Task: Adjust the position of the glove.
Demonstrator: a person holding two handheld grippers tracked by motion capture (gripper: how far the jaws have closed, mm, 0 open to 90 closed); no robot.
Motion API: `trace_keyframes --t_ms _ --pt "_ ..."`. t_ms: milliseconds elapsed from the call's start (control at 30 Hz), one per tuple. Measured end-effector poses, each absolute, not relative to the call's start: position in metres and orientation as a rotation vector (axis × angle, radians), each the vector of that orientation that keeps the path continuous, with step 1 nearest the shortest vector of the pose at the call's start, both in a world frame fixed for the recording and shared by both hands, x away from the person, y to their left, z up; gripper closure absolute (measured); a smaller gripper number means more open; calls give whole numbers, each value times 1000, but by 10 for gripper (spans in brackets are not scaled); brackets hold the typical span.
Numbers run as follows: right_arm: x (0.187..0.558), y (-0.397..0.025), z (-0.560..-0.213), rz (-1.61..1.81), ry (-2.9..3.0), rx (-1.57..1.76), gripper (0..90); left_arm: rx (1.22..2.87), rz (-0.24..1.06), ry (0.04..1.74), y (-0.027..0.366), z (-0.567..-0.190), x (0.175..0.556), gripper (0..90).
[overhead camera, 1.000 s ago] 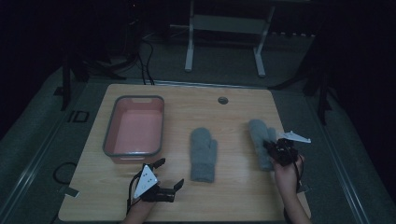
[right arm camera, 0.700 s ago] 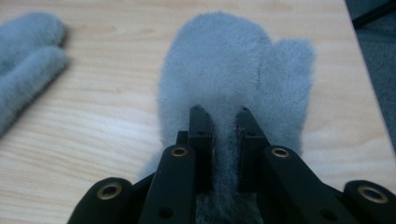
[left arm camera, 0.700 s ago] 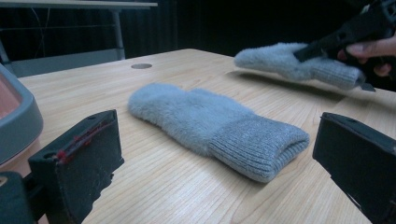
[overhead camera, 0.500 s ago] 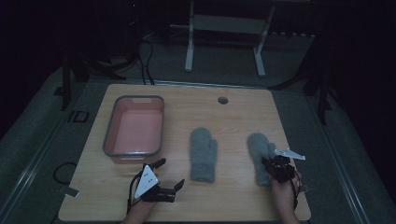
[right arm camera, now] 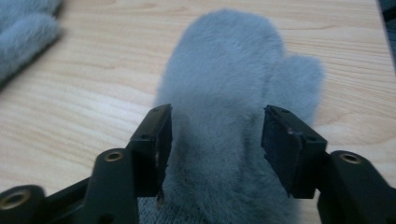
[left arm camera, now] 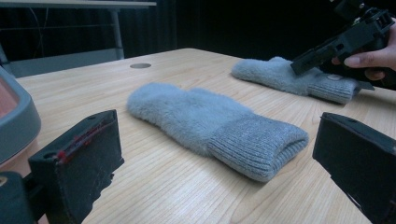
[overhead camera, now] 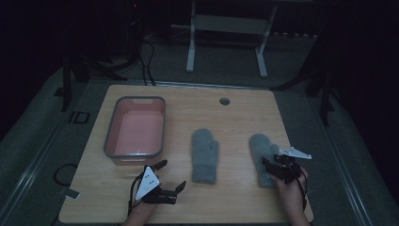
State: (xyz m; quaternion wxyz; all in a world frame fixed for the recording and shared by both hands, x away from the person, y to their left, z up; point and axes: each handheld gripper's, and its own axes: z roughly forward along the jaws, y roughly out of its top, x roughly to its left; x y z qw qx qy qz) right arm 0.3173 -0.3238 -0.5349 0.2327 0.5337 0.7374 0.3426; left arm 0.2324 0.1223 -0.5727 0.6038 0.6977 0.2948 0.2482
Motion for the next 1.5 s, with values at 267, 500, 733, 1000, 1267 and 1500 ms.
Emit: trace_keyframes --t_ms 267,500,733,1000,1267,1500 --pt "318 -318 -545 863 2044 1411 430 1616 573 683 122 -573 233 16" --pt "317 -314 -549 872 2018 1446 758 1619 580 684 122 -573 232 16" --pt "314 -299 -533 927 1904 1537 805 1615 578 688 122 -573 232 16" --pt "317 -269 -512 978 1795 1619 805 1613 585 687 122 -573 232 16" --pt "316 -228 -492 1042 1771 1628 805 1599 576 708 123 -573 232 15" --pt "310 -186 -487 1138 1798 1629 804 1594 554 713 125 -573 233 15"
